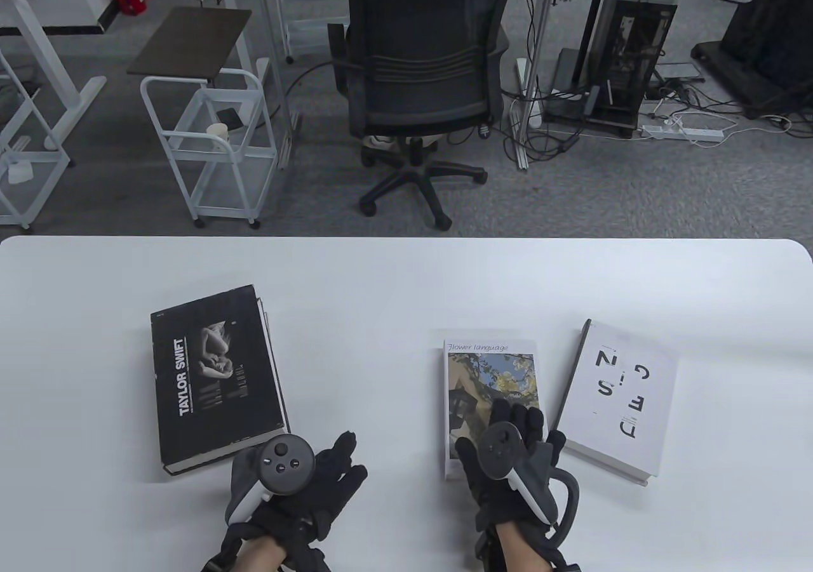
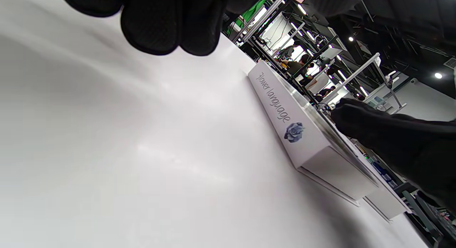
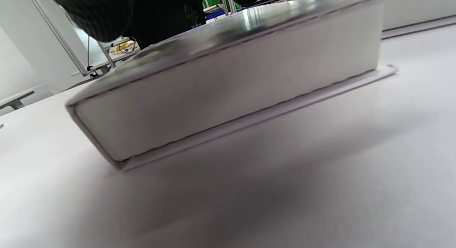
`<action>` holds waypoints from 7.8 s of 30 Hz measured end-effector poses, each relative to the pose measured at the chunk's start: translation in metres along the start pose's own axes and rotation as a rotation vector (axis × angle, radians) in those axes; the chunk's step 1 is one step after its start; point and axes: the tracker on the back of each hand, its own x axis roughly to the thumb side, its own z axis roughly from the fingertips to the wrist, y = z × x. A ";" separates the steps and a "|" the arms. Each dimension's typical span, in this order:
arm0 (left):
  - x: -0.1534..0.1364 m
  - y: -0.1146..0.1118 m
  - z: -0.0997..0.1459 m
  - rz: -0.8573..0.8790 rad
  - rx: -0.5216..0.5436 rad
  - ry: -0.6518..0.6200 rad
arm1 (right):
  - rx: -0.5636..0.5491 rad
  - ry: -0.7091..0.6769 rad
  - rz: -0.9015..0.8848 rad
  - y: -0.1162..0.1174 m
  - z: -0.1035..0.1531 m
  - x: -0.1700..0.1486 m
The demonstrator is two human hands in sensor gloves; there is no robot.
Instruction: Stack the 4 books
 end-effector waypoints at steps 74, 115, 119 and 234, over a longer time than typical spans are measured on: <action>-0.010 -0.008 -0.002 0.042 -0.114 0.113 | -0.051 -0.467 0.268 0.017 0.053 0.093; -0.006 -0.035 -0.007 -0.062 -0.155 0.173 | 0.214 -0.156 -0.057 0.014 0.006 0.024; -0.007 -0.034 -0.007 -0.057 -0.156 0.181 | 0.211 -0.149 -0.090 0.014 0.005 0.021; -0.127 0.169 0.087 0.607 0.398 0.549 | 0.213 -0.243 -0.206 0.002 0.005 0.027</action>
